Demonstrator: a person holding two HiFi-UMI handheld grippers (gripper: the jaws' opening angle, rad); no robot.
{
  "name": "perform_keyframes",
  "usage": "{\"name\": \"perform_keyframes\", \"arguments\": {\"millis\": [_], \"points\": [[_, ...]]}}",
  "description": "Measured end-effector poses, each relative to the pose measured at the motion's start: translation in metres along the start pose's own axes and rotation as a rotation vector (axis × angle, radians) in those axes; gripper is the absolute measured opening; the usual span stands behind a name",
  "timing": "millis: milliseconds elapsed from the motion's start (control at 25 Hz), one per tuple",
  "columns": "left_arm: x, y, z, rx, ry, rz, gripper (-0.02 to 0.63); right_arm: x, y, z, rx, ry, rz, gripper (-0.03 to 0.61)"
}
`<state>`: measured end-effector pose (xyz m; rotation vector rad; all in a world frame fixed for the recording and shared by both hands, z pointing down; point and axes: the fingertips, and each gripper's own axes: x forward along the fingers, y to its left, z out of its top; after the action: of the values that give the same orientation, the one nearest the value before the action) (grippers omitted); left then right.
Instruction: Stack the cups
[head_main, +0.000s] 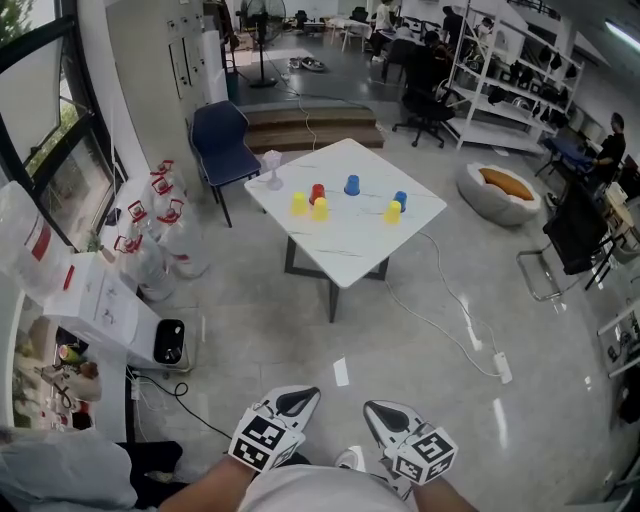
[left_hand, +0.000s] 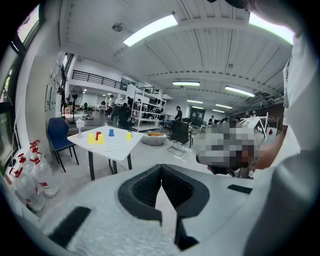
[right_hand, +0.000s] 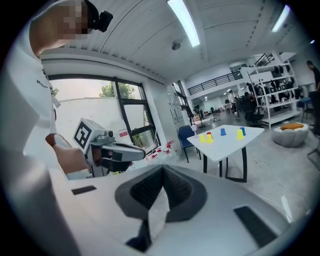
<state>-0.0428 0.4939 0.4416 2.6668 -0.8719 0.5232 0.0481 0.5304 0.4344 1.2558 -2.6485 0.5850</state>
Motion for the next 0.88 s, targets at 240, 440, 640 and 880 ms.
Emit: {"name": "perform_keyframes", "arguments": {"millis": [240, 440, 640, 880], "points": [[-0.001, 0.024, 0.005, -0.005, -0.004, -0.008, 0.009, 0.024, 0.000, 0.008, 0.019, -0.002, -0.012, 0.006], [-0.003, 0.055, 0.010, 0.009, -0.004, -0.027, 0.009, 0.052, 0.001, 0.018, 0.023, -0.008, -0.041, 0.006], [-0.007, 0.091, 0.010, 0.024, 0.004, -0.065, 0.009, 0.089, 0.009, 0.028, 0.070, -0.031, -0.072, 0.006], [-0.014, 0.127, 0.002, 0.038, 0.028, -0.118, 0.009, 0.127, 0.018, 0.031, 0.072, -0.026, -0.115, 0.006]]}}
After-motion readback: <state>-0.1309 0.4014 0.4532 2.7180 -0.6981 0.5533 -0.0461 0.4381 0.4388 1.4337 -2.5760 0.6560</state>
